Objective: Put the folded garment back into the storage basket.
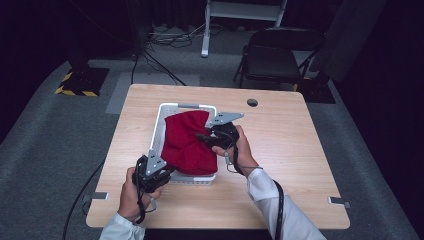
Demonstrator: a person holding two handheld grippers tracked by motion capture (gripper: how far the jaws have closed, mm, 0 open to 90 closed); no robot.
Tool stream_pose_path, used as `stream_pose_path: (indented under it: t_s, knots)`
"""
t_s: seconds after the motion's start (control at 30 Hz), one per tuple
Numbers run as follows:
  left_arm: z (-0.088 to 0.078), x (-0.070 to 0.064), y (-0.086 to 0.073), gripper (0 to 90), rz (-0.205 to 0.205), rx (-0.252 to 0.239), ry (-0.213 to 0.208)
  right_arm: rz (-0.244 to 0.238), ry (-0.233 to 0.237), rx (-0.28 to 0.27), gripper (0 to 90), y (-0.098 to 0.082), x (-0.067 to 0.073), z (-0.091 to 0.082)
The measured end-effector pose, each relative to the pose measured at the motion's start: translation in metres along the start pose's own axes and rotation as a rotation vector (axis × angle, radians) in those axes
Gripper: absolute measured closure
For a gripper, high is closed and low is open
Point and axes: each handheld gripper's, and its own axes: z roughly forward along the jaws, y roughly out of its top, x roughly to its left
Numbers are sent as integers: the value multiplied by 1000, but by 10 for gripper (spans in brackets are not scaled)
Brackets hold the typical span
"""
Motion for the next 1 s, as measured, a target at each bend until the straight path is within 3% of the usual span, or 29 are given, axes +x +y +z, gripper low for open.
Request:
stream_pose_path:
  t_s: [0.67,1.0]
  knots:
    - [13,9,-8,683,-15,81,20,45,-6,33,670,-15,-1,26]
    - [16,10,-9,660,-38,81,5,70,-9,40,664,-21,-6,28]
